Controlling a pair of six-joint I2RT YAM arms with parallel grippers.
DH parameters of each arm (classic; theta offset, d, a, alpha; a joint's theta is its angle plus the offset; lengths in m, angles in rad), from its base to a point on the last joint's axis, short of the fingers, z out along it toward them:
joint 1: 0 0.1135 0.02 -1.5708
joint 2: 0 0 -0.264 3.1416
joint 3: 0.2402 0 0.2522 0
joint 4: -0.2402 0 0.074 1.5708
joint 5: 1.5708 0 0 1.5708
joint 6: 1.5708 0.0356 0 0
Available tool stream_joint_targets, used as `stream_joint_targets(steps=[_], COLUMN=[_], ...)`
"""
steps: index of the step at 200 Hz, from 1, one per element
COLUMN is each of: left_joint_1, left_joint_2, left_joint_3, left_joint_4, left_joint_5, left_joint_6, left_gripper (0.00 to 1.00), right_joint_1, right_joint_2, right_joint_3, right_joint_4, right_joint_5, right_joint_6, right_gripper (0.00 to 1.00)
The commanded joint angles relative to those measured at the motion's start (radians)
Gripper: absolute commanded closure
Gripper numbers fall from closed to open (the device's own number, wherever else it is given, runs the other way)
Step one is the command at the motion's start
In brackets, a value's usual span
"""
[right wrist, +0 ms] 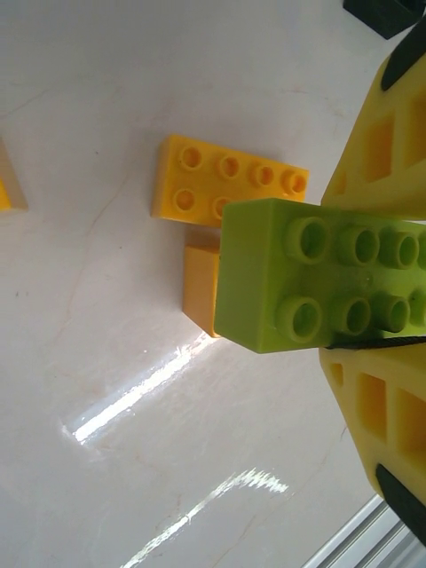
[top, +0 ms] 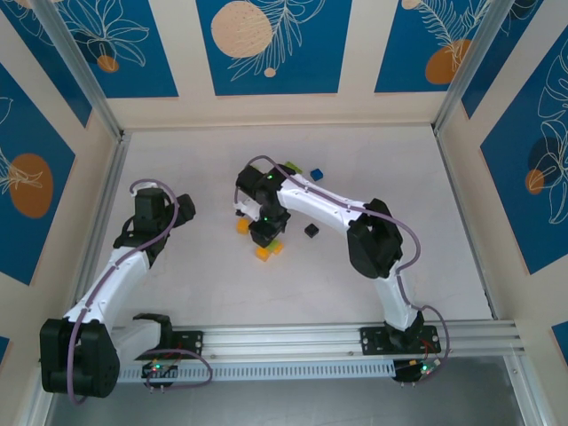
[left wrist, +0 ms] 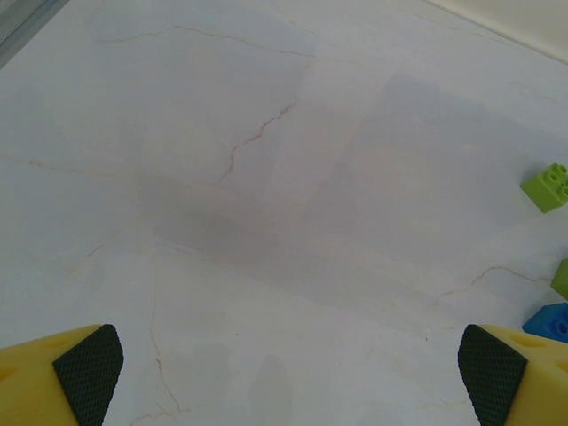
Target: Assemble a carrot with lego
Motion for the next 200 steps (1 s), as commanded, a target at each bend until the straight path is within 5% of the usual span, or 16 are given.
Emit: stream_joint_targets(steps=[1,200], left_joint_1=[0.015,0.017], left_joint_2=[-0.015,-0.007], left_joint_3=[0.029,0.027], left_joint_4=[-0.018,-0.011], left_joint_5=[-0.005,-0.012], left_joint_6=[0.001,0.002], left_gripper=[0.0,0.0], right_joint_1=[-0.002,0.009], right_joint_2=[0.043,0.137], right_joint_3=[0.053,0.101], right_joint_4=[-0.055,-0.115], right_joint_5=[-0.036,-0.088], right_joint_6=[-0.088,-0.149], right_gripper=[0.68,0.68])
